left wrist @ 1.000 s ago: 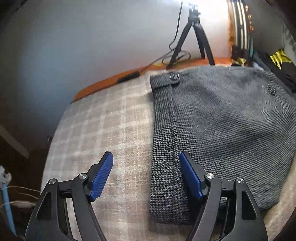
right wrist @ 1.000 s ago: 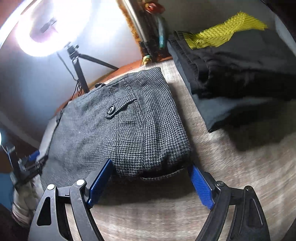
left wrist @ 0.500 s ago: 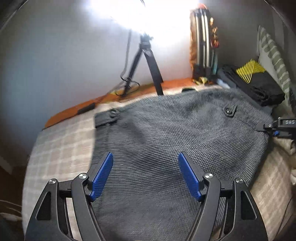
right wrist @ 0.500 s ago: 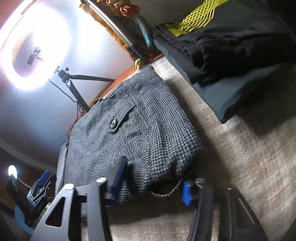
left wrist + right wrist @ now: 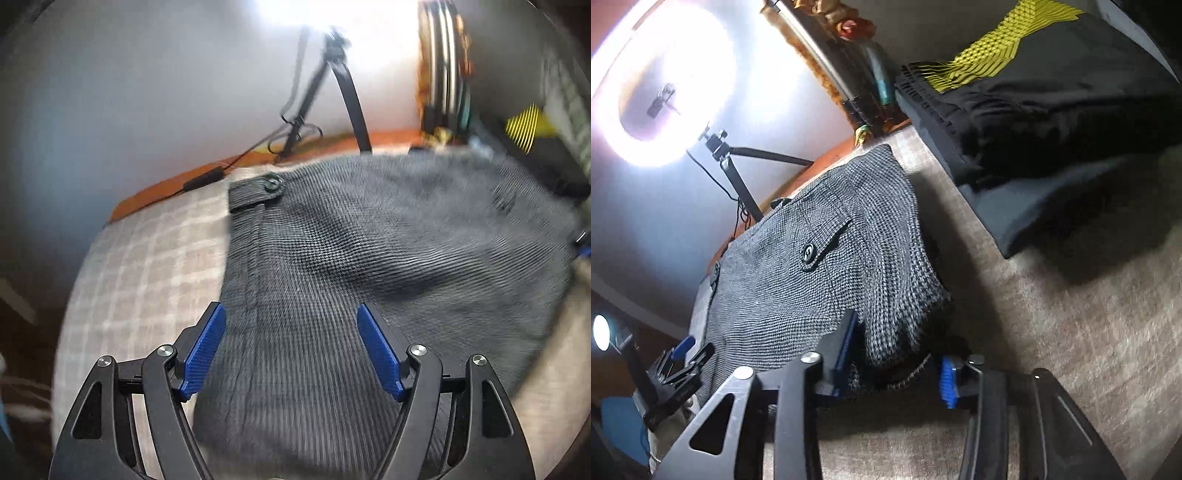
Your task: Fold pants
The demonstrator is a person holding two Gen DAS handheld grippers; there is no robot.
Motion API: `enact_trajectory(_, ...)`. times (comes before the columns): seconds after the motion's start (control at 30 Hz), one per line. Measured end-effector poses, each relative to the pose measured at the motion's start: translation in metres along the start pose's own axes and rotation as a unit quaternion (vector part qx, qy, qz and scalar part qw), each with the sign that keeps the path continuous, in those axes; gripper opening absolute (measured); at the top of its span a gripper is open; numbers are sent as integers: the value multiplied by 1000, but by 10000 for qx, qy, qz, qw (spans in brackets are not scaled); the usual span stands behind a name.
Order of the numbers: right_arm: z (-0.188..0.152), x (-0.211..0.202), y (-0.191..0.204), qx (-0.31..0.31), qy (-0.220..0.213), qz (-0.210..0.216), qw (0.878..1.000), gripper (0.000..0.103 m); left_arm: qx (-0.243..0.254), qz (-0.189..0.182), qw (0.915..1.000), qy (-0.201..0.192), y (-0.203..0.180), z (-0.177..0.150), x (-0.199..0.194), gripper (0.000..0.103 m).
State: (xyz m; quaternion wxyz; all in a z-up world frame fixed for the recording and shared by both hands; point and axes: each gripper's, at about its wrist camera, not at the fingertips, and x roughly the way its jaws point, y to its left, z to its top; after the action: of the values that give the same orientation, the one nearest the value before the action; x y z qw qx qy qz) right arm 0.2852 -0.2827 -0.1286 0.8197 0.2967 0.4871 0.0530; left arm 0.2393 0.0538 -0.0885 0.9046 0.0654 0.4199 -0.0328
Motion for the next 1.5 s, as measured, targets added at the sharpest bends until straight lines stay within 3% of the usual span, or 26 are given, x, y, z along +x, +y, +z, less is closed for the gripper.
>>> enact_trajectory(0.07, -3, -4, -3, 41, -10, 78, 10000, 47, -209, -338, 9991, -125, 4, -11, -26, 73)
enact_trajectory(0.17, -8, -9, -6, -11, 7, 158, 9999, 51, -110, -867, 9961, -116, -5, -34, -54, 73)
enact_trajectory(0.23, -13, -12, -9, -30, 31, 224, 9997, 52, -103, -1210, 9926, 16, -14, -50, -61, 72)
enact_trajectory(0.33, -15, -9, -11, 52, 69, 383, 9992, 58, -73, -1652, 9854, 398, -30, -69, -57, 61)
enact_trajectory(0.47, -16, -5, -11, 229, 20, 527, 9983, 65, -23, -1685, 9842, 549, -43, -72, -46, 58)
enact_trajectory(0.63, -17, 5, -9, 479, 0, 604, 9970, 66, -283, -1790, 9824, 463, -47, -61, -29, 52)
enact_trajectory(0.67, -16, 6, -10, 548, -29, 624, 9965, 66, -325, -1843, 9814, 432, -48, -60, -29, 45)
enact_trajectory(0.7, -16, 7, -11, 621, -68, 640, 9960, 66, -337, -1915, 9800, 423, -50, -59, -27, 30)
enact_trajectory(0.77, -14, 10, -12, 726, -136, 653, 9951, 66, -319, -2101, 9761, 451, -53, -61, -26, 17)
enact_trajectory(0.83, -10, 12, -14, 816, -218, 657, 9943, 60, -249, -2103, 9764, 426, -55, -63, -26, 17)
enact_trajectory(0.87, -8, 14, -13, 819, -199, 641, 9944, 44, -225, -2163, 9753, 393, -57, -64, -27, 17)
enact_trajectory(0.93, -4, 15, -10, 762, -150, 451, 9960, 28, -101, -2130, 9763, 378, -59, -65, -29, 17)
enact_trajectory(1.03, 6, -2, -1, 375, -461, 347, 9976, 20, -24, -2084, 9766, 526, -57, -71, -24, 16)
enact_trajectory(1.13, 8, -1, 8, -9, -375, 9, 9993, 19, -56, -2101, 9760, 569, -47, -72, -33, 17)
enact_trajectory(1.23, 8, 5, 4, 33, -294, -108, 9995, 23, -232, -2173, 9755, 244, -22, -67, -58, 20)
enact_trajectory(1.3, 8, 8, -2, 134, -253, -49, 9996, 30, -511, -1930, 9797, -162, 8, -58, -74, 38)
enact_trajectory(1.33, 6, 9, -5, 174, -238, -14, 9996, 36, -744, -1833, 9799, -247, 23, -56, -75, 41)
enact_trajectory(1.37, 5, 11, -8, 273, -197, 32, 9994, 43, -1151, -1781, 9768, -292, 44, -53, -74, 42)
enact_trajectory(1.43, 3, 12, -15, 455, -146, 118, 9988, 47, -1885, -1785, 9654, -242, 79, -53, -66, 42)
enact_trajectory(1.5, 0, 11, -20, 589, -134, 253, 9979, 51, -2293, -1648, 9591, -175, 99, -53, -56, 41)
